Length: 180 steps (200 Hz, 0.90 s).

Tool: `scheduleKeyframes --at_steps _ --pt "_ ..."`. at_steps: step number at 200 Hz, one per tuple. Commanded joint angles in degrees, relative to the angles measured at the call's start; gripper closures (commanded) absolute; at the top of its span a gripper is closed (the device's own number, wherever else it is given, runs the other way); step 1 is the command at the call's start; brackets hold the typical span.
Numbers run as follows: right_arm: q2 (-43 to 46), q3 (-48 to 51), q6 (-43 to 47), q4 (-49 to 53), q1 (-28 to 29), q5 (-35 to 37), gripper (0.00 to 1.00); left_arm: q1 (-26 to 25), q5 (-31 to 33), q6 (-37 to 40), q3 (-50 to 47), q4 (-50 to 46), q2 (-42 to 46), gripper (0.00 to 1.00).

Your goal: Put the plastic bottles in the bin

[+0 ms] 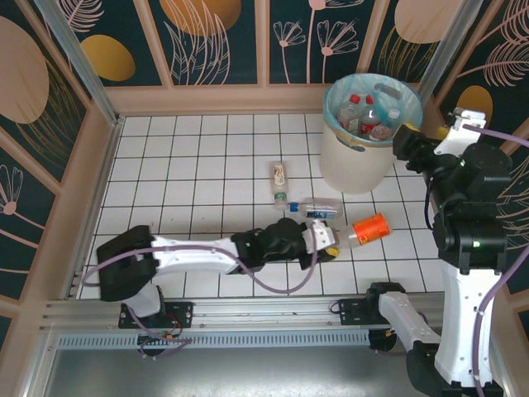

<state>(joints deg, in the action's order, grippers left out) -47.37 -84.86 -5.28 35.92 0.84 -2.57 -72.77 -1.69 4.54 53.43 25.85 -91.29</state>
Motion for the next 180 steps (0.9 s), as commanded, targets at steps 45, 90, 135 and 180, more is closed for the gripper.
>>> scheduleKeyframes --at_steps 45,90,135,180 --pt "4.6 9.1 -16.1 -32.9 0.3 -28.5 0.17 0.5 22.2 -4.0 -5.4 11.7 18.0 1.00" --pt "-1.3 10.1 -30.1 -49.5 0.3 -47.5 0.10 0.7 25.1 -3.3 -5.4 17.3 23.2 1.00" --pt "-4.1 9.6 -31.8 -46.1 0.7 -50.4 0.11 0.7 23.0 -2.4 -4.6 16.6 24.5 1.00" --pt "-3.2 13.5 -29.4 -44.0 5.8 -51.0 0.12 0.7 18.8 -3.8 -3.4 15.1 24.5 1.00"
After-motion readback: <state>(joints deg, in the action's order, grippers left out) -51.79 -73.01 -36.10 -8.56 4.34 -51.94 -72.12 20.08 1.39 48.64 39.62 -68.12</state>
